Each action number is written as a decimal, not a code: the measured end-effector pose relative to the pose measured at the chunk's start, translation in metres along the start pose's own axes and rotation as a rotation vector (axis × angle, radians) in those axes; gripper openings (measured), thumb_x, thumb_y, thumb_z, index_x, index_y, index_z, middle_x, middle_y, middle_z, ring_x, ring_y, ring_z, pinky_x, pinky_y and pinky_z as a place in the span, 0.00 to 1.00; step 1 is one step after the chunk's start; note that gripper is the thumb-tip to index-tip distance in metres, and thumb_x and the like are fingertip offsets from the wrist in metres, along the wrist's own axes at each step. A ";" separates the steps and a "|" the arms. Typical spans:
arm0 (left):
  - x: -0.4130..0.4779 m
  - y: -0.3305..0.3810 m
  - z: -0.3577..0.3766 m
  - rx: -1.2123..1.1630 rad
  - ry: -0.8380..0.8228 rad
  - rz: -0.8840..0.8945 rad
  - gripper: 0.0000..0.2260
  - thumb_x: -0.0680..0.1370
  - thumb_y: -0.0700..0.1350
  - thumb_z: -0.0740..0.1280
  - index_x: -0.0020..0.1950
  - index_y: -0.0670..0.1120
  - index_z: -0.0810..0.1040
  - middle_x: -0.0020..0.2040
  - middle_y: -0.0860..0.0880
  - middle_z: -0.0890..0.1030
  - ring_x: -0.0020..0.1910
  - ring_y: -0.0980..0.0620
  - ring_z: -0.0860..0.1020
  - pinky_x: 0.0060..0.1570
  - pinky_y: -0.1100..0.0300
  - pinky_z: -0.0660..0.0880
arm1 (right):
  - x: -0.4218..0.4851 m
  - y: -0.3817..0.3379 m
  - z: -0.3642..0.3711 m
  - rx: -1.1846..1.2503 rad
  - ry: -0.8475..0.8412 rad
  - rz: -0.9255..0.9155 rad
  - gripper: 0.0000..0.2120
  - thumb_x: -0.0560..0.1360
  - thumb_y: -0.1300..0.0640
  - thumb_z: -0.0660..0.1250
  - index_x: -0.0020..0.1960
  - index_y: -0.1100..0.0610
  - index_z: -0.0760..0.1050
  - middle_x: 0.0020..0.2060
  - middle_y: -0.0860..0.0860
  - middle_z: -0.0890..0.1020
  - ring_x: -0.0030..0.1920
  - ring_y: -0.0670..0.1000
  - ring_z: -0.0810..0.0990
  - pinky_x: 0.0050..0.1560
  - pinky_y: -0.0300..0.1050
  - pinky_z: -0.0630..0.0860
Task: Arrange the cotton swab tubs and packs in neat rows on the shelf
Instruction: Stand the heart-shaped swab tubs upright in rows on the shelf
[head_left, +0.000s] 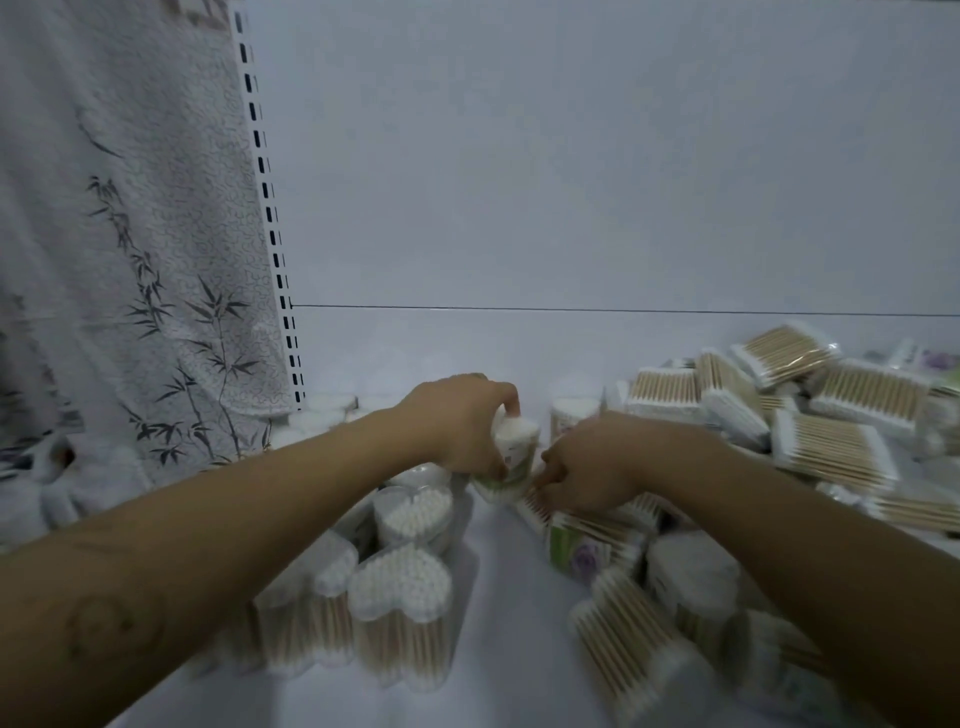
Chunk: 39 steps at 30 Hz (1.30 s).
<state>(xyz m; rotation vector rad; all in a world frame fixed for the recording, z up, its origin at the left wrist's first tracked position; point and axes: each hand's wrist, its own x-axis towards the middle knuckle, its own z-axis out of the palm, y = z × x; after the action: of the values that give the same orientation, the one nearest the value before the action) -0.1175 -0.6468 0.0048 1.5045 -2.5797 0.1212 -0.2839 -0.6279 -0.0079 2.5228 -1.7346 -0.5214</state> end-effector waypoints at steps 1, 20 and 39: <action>0.001 0.002 0.002 0.036 0.003 -0.005 0.27 0.69 0.55 0.74 0.65 0.54 0.69 0.51 0.51 0.71 0.50 0.49 0.72 0.48 0.56 0.71 | 0.000 0.000 0.000 0.002 0.000 -0.002 0.24 0.78 0.37 0.54 0.66 0.48 0.75 0.63 0.50 0.77 0.62 0.54 0.75 0.64 0.50 0.70; 0.009 0.007 0.017 0.335 -0.019 0.038 0.32 0.68 0.65 0.72 0.64 0.49 0.70 0.59 0.49 0.73 0.58 0.48 0.73 0.52 0.54 0.67 | -0.015 0.008 -0.001 0.089 0.056 -0.016 0.19 0.78 0.43 0.59 0.50 0.56 0.82 0.41 0.48 0.79 0.47 0.50 0.75 0.46 0.41 0.69; -0.029 0.033 -0.014 0.169 0.066 0.139 0.19 0.74 0.60 0.69 0.62 0.55 0.75 0.56 0.56 0.78 0.54 0.54 0.76 0.51 0.57 0.71 | -0.080 0.004 -0.018 0.101 0.218 -0.138 0.27 0.72 0.42 0.72 0.69 0.41 0.71 0.62 0.43 0.74 0.54 0.42 0.66 0.54 0.40 0.64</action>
<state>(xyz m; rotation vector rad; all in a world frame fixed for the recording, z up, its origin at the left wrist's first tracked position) -0.1312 -0.6037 0.0138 1.3445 -2.6768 0.4082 -0.3076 -0.5587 0.0305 2.6642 -1.5569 -0.1573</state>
